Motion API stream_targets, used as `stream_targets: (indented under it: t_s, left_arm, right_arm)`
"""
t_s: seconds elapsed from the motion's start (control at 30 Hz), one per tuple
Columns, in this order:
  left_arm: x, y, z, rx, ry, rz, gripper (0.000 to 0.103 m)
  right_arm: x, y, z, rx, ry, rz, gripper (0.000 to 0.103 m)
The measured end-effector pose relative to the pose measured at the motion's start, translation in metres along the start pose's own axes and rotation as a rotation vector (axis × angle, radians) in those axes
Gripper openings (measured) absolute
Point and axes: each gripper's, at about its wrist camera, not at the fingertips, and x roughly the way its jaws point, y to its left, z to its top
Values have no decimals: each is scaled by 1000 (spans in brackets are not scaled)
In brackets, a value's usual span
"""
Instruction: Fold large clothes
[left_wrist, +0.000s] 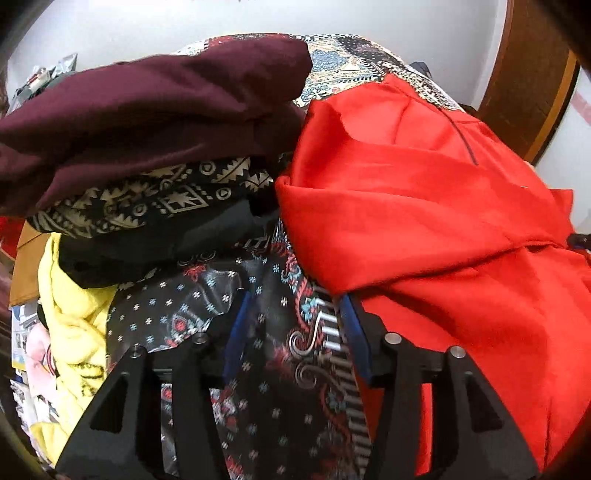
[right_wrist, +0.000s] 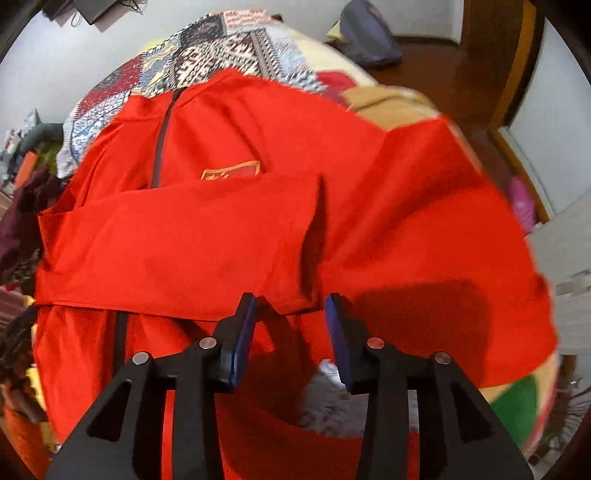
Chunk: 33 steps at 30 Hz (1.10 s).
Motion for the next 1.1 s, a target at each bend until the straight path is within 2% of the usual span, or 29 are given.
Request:
stream_targets:
  t_s: [0.1,0.17,0.27,0.33,0.43,0.53,0.63,0.7,0.77,0.93,1.1]
  left_arm:
    - [-22,6,3,-7,-27,-20,50]
    - [-33,4,16,-18,-57,-28,50]
    - [-38,-2,32,-22,-89,-39,53]
    - [-29,-11,49,-26,-98,-55,54]
    - [-9,-28,64,-29,-75,-115,54]
    - [18,-42,67,-27,-12,-149,54]
    - [50,-53,57,-35,78,-173,54]
    - [56,-56,48,-27,84,-152,54]
    - [49,-59,44,1,66,-133,58]
    - [35,-61,27,44,79,-159,68]
    - [20,-63,7,24,66,-153,69]
  right_arm:
    - [-17,4,5,-26,-59,-16,35]
    - [-24,15,14,-49,-90,-17,37]
    - [-26,38,28,-95,-120,25,44]
    - [-21,59,39,-135,-125,55,44]
    - [0,94,49,-207,-94,104,45]
    - [29,120,51,-252,-32,112,47]
    - [69,132,43,-269,78,97,47]
    - [83,130,38,-257,114,103,48]
    - [80,121,36,-223,97,123,54]
    - [67,86,26,-157,104,115,54]
    - [40,44,10,-68,73,101,54]
